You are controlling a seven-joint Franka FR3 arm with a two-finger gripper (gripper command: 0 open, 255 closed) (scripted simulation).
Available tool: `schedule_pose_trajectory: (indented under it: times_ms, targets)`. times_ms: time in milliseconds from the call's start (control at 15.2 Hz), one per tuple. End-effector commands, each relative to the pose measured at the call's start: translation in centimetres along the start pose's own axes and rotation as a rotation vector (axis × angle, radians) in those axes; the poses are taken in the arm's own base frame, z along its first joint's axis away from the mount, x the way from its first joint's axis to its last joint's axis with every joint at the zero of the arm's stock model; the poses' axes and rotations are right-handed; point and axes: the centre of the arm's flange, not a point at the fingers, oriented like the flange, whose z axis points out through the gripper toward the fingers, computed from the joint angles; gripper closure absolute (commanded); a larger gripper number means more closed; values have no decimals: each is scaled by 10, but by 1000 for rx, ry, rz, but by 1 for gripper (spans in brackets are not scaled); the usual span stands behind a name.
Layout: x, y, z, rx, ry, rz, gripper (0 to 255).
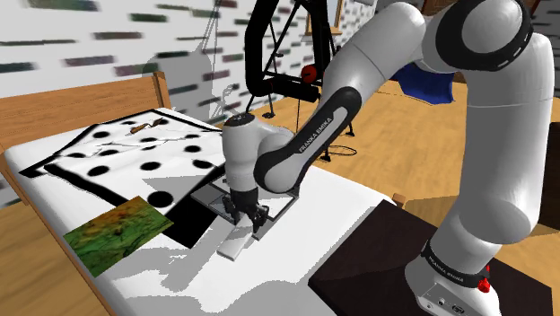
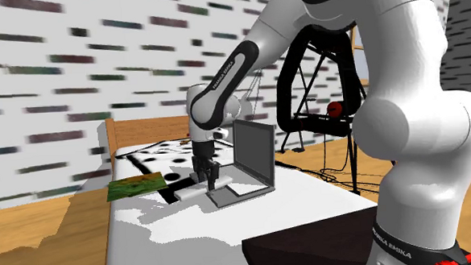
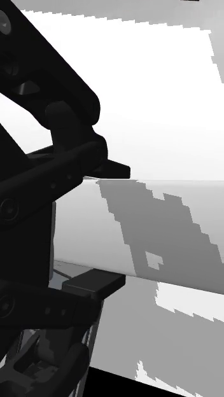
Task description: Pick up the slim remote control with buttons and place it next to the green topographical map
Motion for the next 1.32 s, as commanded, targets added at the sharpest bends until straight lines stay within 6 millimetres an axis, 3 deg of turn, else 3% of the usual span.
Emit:
schedule_pose_trajectory:
  times_ms: [0, 792, 1254]
  targets:
    - [-23, -14, 1, 0, 1, 1, 255]
    - [-152, -109, 3, 0, 1, 1, 255]
    - [-153, -109, 40, 0, 1, 1, 255]
